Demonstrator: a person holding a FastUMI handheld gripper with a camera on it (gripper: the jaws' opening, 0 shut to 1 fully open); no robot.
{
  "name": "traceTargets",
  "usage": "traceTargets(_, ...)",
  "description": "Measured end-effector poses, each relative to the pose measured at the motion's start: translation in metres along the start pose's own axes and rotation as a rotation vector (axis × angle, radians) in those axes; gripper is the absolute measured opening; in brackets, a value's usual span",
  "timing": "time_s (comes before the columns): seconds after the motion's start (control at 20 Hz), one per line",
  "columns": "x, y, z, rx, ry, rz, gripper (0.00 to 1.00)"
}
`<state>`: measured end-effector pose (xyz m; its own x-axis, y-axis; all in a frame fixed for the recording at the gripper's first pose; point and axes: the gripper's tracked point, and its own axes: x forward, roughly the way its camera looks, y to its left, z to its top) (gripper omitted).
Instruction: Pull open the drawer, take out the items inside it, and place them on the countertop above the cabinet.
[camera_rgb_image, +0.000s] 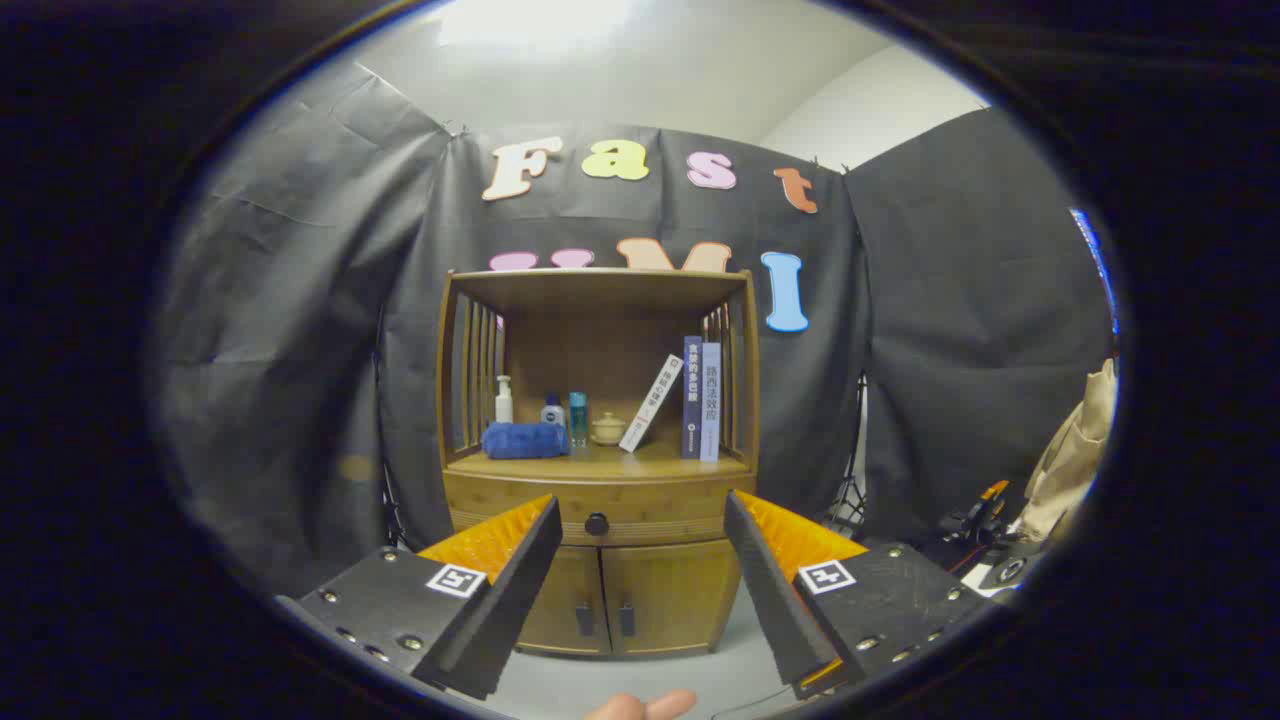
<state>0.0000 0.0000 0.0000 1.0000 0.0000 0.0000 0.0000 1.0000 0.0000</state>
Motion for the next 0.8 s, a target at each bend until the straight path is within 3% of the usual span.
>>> traceTargets(0.45, -0.003, 0.011, 0.006, -0.017, 0.003, 0.017, 0.98)
traceTargets(0.8, -0.004, 0.0, -0.007, 0.005, 0.038, -0.03, 0.98)
